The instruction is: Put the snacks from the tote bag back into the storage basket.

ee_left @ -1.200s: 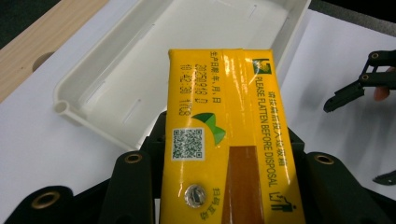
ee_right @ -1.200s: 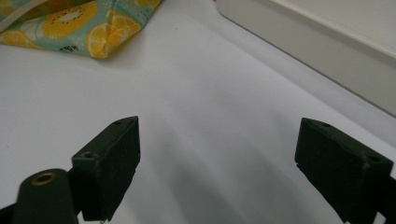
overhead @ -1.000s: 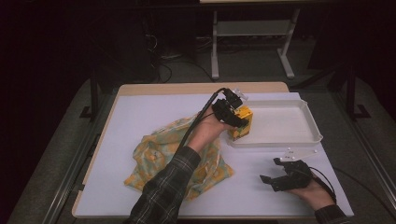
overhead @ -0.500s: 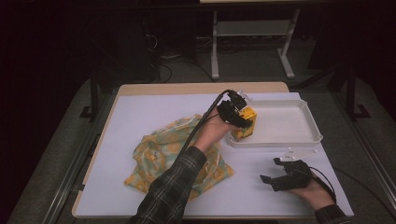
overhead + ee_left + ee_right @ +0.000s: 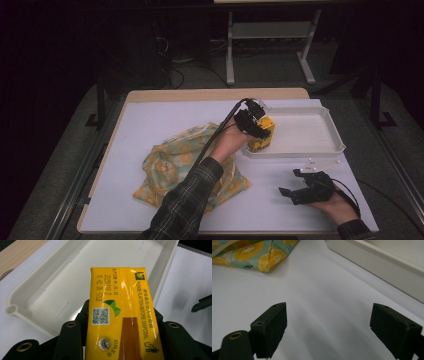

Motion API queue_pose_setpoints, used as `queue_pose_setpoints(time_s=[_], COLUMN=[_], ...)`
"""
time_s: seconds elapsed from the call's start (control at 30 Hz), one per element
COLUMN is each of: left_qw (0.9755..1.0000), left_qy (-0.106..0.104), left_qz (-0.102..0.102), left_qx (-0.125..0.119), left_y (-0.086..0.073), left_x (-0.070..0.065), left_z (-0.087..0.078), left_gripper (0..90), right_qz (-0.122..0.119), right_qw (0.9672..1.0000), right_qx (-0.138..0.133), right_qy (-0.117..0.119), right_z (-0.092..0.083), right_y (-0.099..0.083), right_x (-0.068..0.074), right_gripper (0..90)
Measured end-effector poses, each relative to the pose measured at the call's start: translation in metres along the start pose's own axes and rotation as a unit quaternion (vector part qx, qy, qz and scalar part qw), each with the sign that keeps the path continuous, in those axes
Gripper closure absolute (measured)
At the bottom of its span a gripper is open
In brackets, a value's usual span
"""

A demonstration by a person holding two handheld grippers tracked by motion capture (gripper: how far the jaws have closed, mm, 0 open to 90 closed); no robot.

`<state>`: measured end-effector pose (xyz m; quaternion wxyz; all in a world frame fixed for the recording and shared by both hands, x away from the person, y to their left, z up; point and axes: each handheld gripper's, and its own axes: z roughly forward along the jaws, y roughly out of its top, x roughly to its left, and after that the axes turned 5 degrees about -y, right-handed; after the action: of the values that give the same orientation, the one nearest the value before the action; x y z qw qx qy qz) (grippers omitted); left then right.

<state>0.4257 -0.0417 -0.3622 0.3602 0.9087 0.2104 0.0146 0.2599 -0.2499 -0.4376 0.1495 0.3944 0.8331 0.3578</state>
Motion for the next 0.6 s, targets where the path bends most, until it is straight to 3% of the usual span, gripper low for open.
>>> queue_pose_setpoints(time_s=[0.33, 0.6], left_qw=[0.9997, 0.9998], left_qy=[0.005, 0.005], left_qz=[0.002, -0.001], left_qx=[0.022, 0.021], left_y=[-0.004, -0.008], left_x=[0.002, 0.003], left_z=[0.010, 0.014], left_gripper=[53.5, 53.3], right_qz=[0.000, 0.000], right_qw=[1.0000, 1.0000], right_qx=[0.000, -0.001], right_qy=[-0.001, 0.000], right_z=[0.000, 0.000], right_y=[0.000, -0.001], right_x=[-0.001, -0.001], right_gripper=[13.7, 13.7])
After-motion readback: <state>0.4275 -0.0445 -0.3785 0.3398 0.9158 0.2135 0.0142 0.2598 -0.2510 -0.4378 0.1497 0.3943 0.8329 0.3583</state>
